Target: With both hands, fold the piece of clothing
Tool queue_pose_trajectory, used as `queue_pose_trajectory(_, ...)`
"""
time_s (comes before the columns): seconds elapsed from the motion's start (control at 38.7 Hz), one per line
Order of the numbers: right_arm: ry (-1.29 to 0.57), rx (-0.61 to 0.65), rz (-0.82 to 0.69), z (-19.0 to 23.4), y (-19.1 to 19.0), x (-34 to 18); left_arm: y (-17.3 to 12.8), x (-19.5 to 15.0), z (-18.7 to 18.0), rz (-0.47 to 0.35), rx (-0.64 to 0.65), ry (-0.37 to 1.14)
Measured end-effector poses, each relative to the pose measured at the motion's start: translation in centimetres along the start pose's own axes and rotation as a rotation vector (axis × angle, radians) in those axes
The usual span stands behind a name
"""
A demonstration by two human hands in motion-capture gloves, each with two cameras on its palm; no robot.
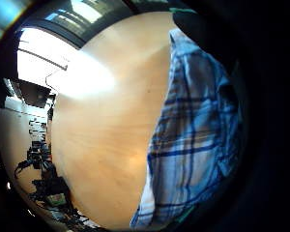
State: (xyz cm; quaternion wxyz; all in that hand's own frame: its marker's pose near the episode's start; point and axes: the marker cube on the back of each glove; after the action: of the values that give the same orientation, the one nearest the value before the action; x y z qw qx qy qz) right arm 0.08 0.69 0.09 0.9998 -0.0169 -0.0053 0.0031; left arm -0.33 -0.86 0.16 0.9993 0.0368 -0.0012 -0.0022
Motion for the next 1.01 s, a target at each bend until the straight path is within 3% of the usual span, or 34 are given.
queue_pose_trajectory(0.15, -0.036, -0.067, 0.041, 0.1, 1.1, 0.7, 0.4, -0.3, 0.5, -0.013, 0.010, 0.008)
queue_pose_trajectory(0.67, -0.011, 0.074, 0.017, -0.4, -0.1, 0.7, 1.1, 0.9, 0.1, -0.002, -0.062, 0.242)
queue_pose_trajectory(0.85, -0.021, 0.033, 0.013, -0.4, 0.4, 0.6, 0.3, 0.6, 0.3, 0.009, 0.006, 0.219)
queue_pose_trajectory(1.01, 0.020, 0.094, 0.028, -1.0, 0.1, 1.5, 0.9, 0.5, 0.1, 0.003, -0.028, 0.224)
